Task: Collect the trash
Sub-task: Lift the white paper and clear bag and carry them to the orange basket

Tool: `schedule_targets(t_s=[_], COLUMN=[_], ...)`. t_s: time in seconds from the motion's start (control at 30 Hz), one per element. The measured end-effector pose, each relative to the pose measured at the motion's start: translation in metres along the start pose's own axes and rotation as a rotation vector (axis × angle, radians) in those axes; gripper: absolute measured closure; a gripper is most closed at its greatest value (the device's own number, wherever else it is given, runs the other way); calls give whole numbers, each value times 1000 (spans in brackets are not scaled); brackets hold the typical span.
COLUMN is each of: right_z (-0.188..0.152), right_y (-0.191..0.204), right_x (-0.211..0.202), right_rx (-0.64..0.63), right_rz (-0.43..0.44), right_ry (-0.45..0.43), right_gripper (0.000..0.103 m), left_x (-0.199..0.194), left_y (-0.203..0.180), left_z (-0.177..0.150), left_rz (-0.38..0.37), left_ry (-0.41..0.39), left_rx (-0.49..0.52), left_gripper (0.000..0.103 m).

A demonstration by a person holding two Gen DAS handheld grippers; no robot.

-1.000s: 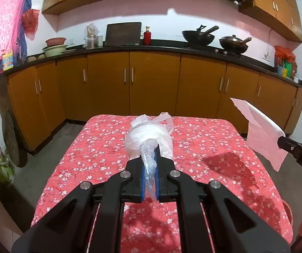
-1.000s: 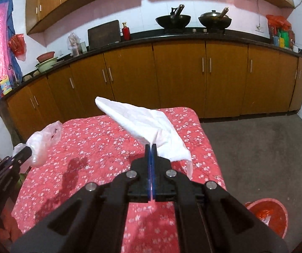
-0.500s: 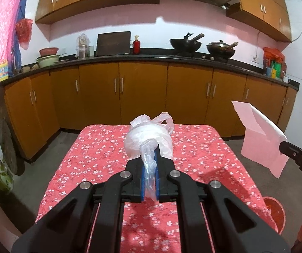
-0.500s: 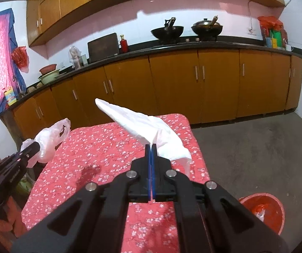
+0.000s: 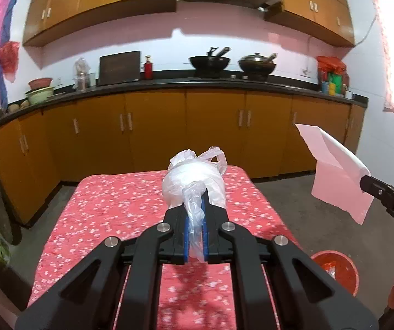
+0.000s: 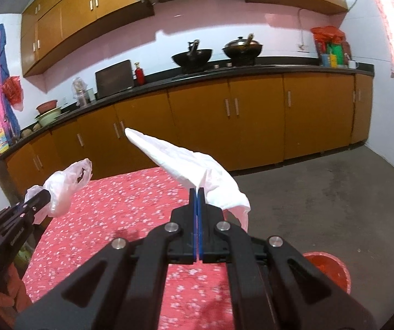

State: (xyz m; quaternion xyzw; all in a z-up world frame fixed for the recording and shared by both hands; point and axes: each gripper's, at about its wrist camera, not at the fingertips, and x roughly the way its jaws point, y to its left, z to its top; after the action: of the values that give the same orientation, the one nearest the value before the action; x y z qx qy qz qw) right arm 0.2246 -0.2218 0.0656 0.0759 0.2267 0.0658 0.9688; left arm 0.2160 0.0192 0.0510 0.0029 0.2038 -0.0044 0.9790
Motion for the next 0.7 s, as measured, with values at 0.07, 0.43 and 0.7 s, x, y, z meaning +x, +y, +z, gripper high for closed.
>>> schedule_targets(t_s=[0.07,0.43,0.7], right_z=[0,-7,-17], right_y=[-12,-67,-103], right_x=[-4,-26,-36], right_rx=[12,62,91], right_rz=[-14,-90,-141], right_ry=[-4,-25,-26], right_gripper=[101,101,101], left_x=[-1,-5,-4], left_y=[-12,-70,-110], left_z=[0,-5,-12], left_rz=[-16,-107,-166], left_ry=[-2,7,23], left_rx=[14,74,112], left_gripper=[96,96,96])
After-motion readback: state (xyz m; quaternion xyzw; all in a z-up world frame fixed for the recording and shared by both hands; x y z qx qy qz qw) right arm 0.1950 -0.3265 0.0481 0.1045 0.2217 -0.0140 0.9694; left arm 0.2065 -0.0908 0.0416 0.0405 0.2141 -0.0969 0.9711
